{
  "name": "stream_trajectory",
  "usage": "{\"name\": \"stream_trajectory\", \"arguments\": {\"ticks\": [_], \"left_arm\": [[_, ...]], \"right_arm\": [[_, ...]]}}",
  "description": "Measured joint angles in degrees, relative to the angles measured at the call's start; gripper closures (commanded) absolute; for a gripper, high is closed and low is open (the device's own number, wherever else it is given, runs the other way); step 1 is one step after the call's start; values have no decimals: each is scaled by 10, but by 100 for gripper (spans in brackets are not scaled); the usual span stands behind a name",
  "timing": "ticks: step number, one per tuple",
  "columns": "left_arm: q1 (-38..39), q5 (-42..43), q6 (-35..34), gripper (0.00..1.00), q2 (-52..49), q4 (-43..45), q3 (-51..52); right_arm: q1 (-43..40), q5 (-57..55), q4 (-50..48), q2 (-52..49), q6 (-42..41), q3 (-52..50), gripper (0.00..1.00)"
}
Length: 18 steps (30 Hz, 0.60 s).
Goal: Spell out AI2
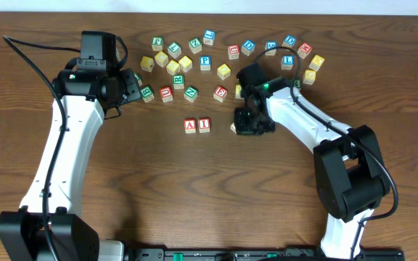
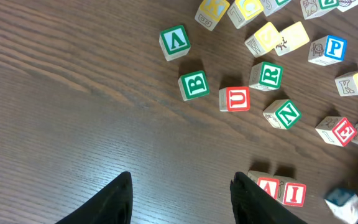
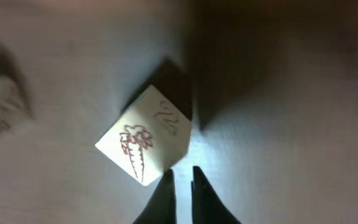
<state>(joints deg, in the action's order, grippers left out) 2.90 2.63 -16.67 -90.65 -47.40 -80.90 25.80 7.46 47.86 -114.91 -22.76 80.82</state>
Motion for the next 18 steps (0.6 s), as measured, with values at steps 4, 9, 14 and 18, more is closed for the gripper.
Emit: {"name": "stream_trajectory", "arguments": {"ticks": [4,9,14,18], "left_arm": [[0,0,0,50,0,0,0],[0,0,0,50,0,0,0],[0,0,0,50,0,-2,0],[0,0,0,50,0,-2,0]], "right_arm": [[-1,-5,-62,0,41,0,88],[-6,-9,-111,0,78,0,95],[-13,0,-113,0,83,0,99],[-16,21,-113,0,56,0,99]]}}
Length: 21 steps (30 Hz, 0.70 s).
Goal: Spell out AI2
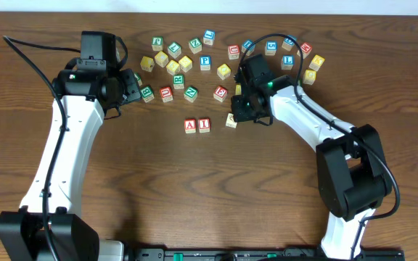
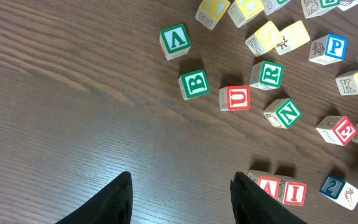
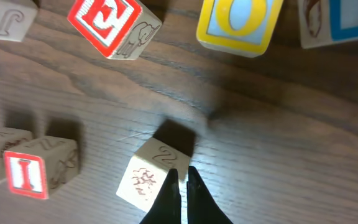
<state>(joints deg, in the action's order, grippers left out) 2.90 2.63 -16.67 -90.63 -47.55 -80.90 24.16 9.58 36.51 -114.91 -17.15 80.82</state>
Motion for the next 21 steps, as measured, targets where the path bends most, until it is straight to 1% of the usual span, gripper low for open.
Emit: {"name": "stream_trajectory", "arguments": {"ticks": [10,21], "left_arm": [[0,0,0,50,0,0,0],[0,0,0,50,0,0,0]], "right_arm": [[-6,25,25,0,-80,0,99],[-2,27,18,0,-104,0,99]]}}
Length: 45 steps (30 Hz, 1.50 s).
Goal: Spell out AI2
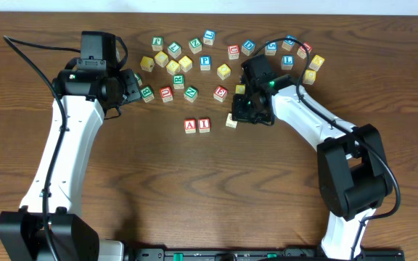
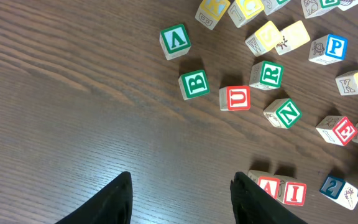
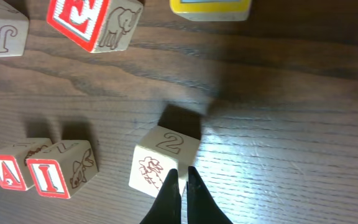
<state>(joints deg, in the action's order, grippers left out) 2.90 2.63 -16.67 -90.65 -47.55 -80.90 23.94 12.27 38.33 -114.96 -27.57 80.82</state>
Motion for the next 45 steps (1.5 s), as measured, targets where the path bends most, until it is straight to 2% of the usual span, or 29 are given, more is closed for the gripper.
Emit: {"name": "stream_trajectory", "arguments": {"ticks": [8,17,23,31,39,45], "left_arm": [[0,0,0,50,0,0,0],[0,0,0,50,0,0,0],[0,0,0,50,0,0,0],[0,0,0,50,0,1,0],[0,0,0,50,0,1,0],[0,0,0,50,0,1,0]], "right_arm": [[1,12,1,-7,-7,1,99],[-23,4,85,-18,-15,2,99],[-46,-8,100,-31,-14,1,99],[-49,45,44,-31,48,10,99],[-49,85,83,-32,71,97,99],[-46,92,88,-32,71,100,99]]}}
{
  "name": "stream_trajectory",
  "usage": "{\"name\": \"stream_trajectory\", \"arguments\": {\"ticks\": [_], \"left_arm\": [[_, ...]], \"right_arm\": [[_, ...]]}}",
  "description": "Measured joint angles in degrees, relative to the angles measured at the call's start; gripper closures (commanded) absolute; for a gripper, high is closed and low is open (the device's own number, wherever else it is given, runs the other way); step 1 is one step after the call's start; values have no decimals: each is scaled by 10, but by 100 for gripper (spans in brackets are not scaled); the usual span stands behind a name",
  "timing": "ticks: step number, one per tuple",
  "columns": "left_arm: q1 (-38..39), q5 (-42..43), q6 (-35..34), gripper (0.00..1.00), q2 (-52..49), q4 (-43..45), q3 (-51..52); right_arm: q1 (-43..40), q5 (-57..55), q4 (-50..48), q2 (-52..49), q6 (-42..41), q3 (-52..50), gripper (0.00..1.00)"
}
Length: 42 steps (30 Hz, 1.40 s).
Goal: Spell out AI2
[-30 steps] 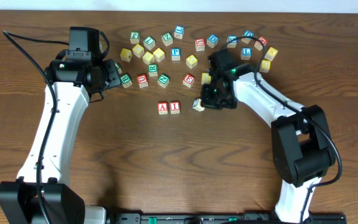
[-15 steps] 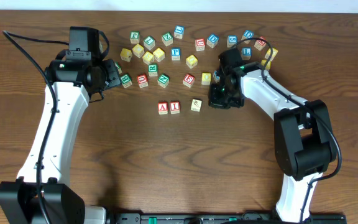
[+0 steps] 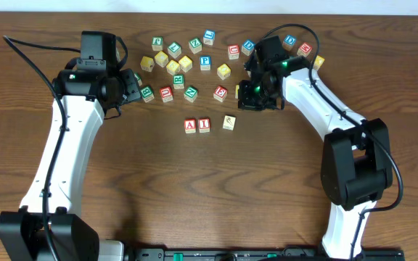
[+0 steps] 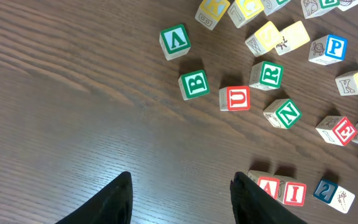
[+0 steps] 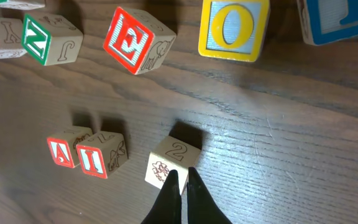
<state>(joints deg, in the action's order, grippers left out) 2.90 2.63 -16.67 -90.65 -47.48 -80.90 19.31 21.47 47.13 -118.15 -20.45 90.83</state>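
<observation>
Three blocks stand in a row mid-table: red A (image 3: 190, 125), red I (image 3: 205, 125) and, a small gap to the right, the 2 block (image 3: 228, 122). The left wrist view shows them as A (image 4: 267, 186), I (image 4: 294, 194) and a blue 2 (image 4: 328, 193). My right gripper (image 5: 180, 177) is shut on nothing, raised, with its tips over the near edge of the 2 block (image 5: 174, 160). Overhead, the right gripper (image 3: 247, 104) is behind and right of the row. My left gripper (image 4: 182, 190) stays open and empty over bare wood, left of the row.
Several loose letter blocks lie scattered along the back of the table (image 3: 194, 54), among them a red E (image 5: 135, 38), a yellow O (image 5: 234, 25), a green N (image 5: 45, 38), a green B (image 4: 194, 84) and a red U (image 4: 235, 98).
My right gripper, still shut, has risen and drawn back toward the far right. The 2 block now sits a little closer to the I block and turned slightly. The left arm has not moved.
First my shut right gripper was low over the 2 block, which was tipped on an edge right of the I. Then the block lay flat nearer the row with the gripper beside it. Now it stands just right of the I, the gripper raised away.
</observation>
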Motion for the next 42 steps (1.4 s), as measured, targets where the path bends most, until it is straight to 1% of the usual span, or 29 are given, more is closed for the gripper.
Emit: {"name": "stream_trajectory", "arguments": {"ticks": [10,18,28,37,42], "left_arm": [[0,0,0,50,0,0,0],[0,0,0,50,0,0,0],[0,0,0,50,0,0,0],[0,0,0,50,0,0,0],[0,0,0,50,0,0,0]], "right_arm": [[43,-3,-18,-7,-3,-26,99],[44,-5,-17,-24,-9,-27,99],[44,-17,26,-24,-19,-24,99],[23,-17,60,-24,-18,-22,97],[-5,-49,56,-54,23,-30,96]]}}
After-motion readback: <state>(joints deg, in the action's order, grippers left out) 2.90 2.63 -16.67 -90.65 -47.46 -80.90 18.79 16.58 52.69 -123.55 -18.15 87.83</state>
